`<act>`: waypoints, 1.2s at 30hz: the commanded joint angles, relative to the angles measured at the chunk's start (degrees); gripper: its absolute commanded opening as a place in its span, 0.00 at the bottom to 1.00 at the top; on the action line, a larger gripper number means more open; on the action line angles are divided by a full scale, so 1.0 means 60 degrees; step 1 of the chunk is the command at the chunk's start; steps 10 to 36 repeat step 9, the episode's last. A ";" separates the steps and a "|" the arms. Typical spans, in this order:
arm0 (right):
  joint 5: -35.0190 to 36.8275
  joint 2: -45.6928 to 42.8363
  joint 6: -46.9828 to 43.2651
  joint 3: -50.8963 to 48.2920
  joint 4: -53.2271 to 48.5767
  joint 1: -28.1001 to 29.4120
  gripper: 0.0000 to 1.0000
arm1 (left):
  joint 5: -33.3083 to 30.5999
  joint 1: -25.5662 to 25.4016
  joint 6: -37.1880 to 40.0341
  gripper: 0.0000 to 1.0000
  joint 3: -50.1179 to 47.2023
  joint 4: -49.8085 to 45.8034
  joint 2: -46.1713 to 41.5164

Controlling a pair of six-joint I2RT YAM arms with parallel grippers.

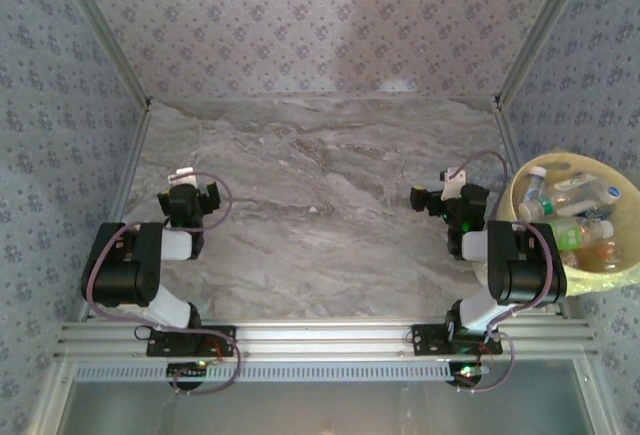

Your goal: Put the plastic bottles in the bin

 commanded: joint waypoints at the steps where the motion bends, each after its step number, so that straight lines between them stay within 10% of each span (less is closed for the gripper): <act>1: 0.0208 0.0070 0.0353 0.0095 0.0273 -0.0035 1.00 | -0.0080 0.0044 -0.0083 0.98 0.0125 0.0289 -0.0162; 36: 0.0280 0.0062 0.0352 0.0090 0.0310 -0.0011 1.00 | 0.0156 0.0036 0.0008 0.98 0.0129 0.0315 -0.0125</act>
